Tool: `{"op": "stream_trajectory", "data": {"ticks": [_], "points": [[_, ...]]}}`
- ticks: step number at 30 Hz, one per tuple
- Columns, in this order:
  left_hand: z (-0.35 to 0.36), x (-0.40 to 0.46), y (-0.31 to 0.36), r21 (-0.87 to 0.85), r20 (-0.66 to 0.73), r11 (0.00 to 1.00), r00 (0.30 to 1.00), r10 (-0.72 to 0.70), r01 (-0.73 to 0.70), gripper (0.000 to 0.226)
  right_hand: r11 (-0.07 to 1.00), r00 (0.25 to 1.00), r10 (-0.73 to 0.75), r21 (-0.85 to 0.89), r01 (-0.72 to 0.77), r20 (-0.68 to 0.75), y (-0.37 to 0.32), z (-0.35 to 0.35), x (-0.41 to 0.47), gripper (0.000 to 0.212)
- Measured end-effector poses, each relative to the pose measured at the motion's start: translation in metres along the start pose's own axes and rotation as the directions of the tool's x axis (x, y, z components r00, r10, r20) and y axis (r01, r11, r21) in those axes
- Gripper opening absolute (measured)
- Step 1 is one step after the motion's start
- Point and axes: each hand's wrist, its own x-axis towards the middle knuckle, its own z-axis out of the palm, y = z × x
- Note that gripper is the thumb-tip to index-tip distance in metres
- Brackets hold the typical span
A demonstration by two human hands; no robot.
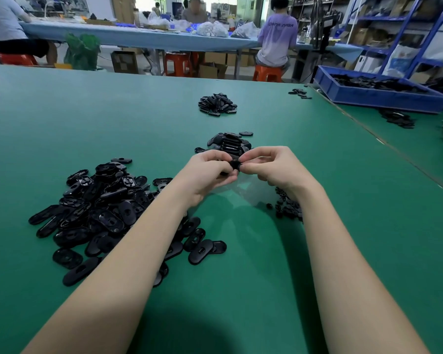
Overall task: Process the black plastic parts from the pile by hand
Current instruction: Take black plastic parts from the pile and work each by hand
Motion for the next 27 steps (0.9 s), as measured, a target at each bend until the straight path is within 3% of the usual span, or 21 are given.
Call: {"op": "stream_trajectory", "data": {"ticks": [3, 5, 11, 16, 27], "points": [[-0.005, 0.002, -0.002, 0.284, -0.036, 0.957, 0.997, 0.072, -0.059, 0.018, 1.000, 0.999, -0.010, -0.024, 0.009, -0.033, 0.003, 0.003, 0.002, 0.010], [-0.008, 0.001, -0.002, 0.384, -0.043, 0.918, 0.992, 0.123, -0.097, 0.022, 1.000, 0.998, -0.010, -0.021, 0.009, -0.057, 0.003, 0.005, 0.003, 0.011], [-0.009, -0.001, -0.001, 0.339, -0.141, 0.936, 0.979, 0.145, -0.090, 0.021, 0.999, 0.989, -0.007, -0.050, 0.000, -0.150, 0.000, 0.014, 0.007, 0.013], [-0.013, 0.002, 0.001, 0.307, -0.202, 0.949, 0.971, 0.131, -0.064, 0.021, 1.000, 0.991, 0.018, -0.008, -0.019, -0.134, -0.006, 0.017, 0.008, 0.009], [-0.011, -0.001, 0.003, 0.161, -0.075, 0.980, 0.989, 0.127, -0.114, 0.024, 0.992, 0.987, 0.122, -0.009, -0.123, -0.104, -0.010, 0.015, 0.004, 0.009]]}}
